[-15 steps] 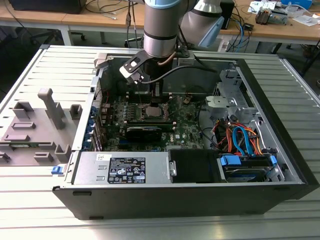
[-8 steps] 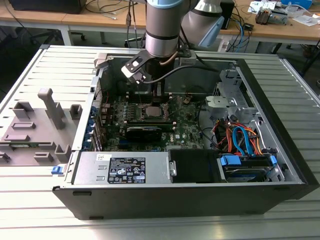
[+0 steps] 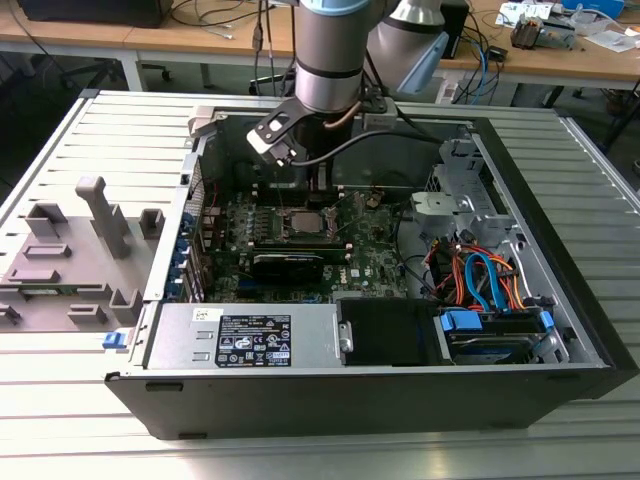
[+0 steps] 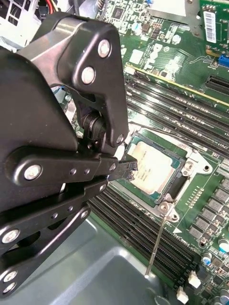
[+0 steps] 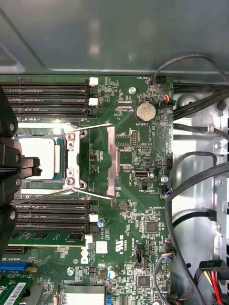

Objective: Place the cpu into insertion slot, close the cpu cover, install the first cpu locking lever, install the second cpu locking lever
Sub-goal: 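Close the cpu cover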

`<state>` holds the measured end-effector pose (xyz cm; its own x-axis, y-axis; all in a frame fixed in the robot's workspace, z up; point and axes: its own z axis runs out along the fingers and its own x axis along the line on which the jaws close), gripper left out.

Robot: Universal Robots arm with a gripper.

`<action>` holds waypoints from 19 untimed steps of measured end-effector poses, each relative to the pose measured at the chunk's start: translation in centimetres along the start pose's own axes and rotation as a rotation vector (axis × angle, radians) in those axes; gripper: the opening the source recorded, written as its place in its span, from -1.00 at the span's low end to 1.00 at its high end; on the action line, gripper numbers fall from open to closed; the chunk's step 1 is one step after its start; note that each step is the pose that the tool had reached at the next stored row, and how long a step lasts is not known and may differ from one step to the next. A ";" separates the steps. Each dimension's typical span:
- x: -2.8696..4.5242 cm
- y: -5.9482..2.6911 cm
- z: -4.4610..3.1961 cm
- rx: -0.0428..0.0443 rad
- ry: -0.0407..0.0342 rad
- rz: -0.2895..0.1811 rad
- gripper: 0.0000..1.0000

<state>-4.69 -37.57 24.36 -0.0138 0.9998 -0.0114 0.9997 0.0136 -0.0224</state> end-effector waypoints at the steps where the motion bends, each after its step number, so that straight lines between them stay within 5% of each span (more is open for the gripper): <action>1: 0.00 0.06 -0.02 0.0003 0.0020 0.000 -0.78; 9: -0.03 0.90 -0.42 0.0058 0.0267 -0.001 -0.78; 19: -0.06 2.54 -0.91 0.0200 0.0445 -0.001 -0.78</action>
<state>-2.13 -37.59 25.21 -0.0134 0.9994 0.0331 0.9990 0.0148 -0.0424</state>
